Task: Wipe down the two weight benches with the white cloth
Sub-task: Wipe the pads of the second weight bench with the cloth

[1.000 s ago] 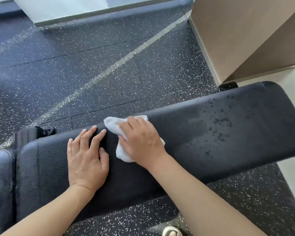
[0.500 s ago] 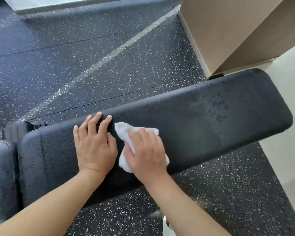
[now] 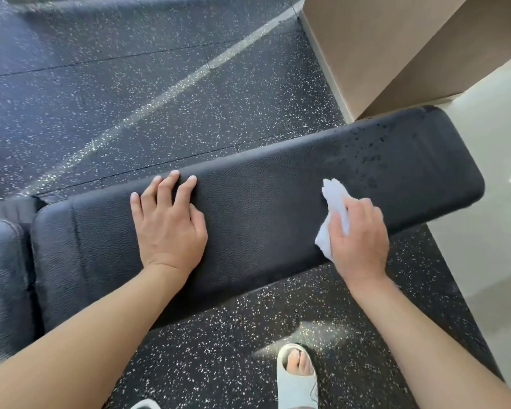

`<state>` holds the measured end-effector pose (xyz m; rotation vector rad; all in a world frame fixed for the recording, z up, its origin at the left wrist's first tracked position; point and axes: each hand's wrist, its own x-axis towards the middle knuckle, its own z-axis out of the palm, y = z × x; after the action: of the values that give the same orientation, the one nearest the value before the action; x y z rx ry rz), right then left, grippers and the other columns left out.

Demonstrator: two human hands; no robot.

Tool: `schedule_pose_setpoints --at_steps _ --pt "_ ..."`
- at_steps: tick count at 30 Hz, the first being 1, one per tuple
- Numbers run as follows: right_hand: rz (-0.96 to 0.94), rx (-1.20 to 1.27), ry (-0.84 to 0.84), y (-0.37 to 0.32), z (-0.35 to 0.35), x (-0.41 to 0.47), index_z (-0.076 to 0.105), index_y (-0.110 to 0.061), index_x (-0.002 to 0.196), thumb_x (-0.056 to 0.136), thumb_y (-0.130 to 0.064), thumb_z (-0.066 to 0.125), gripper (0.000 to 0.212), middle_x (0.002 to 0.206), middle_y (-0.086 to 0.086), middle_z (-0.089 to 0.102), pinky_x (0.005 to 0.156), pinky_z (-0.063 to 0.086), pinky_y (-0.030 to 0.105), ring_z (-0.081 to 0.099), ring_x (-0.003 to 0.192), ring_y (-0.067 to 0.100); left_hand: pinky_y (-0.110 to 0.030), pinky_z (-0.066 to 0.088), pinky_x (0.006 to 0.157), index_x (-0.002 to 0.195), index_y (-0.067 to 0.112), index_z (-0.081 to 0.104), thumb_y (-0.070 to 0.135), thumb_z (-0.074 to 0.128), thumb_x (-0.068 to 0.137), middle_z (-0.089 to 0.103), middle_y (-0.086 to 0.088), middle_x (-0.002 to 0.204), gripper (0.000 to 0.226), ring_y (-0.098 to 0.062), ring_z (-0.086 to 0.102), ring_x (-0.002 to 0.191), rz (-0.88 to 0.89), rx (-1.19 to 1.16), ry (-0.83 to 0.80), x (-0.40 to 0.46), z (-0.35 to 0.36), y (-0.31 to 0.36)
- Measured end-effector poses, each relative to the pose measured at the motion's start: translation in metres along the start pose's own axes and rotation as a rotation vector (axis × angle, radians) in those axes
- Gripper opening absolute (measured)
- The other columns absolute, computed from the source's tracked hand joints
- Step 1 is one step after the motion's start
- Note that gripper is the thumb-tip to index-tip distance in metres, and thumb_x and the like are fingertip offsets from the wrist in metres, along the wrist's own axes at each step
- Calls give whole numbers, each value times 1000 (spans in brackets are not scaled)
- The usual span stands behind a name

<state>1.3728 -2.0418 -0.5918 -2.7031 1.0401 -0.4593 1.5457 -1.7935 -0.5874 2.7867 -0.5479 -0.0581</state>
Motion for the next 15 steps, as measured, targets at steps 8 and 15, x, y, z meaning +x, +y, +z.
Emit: schedule_pose_setpoints --at_steps 8,15 --pt "-259 183 -58 -144 45 -93 64 -15 94 96 -32 59 18 86 2 55 65 37 39 44 74 24 -59 14 128 150 24 56 19 53 101 46 -5 162 49 -33 33 152 -21 -21 -6 -1 0 -1" --pt "-678 163 -35 -37 22 -50 70 -9 105 97 -25 60 20 87 9 60 64 44 44 49 73 29 -62 20 125 149 16 57 13 57 102 47 -11 160 47 -39 37 149 21 -12 -58 0 -6 1"
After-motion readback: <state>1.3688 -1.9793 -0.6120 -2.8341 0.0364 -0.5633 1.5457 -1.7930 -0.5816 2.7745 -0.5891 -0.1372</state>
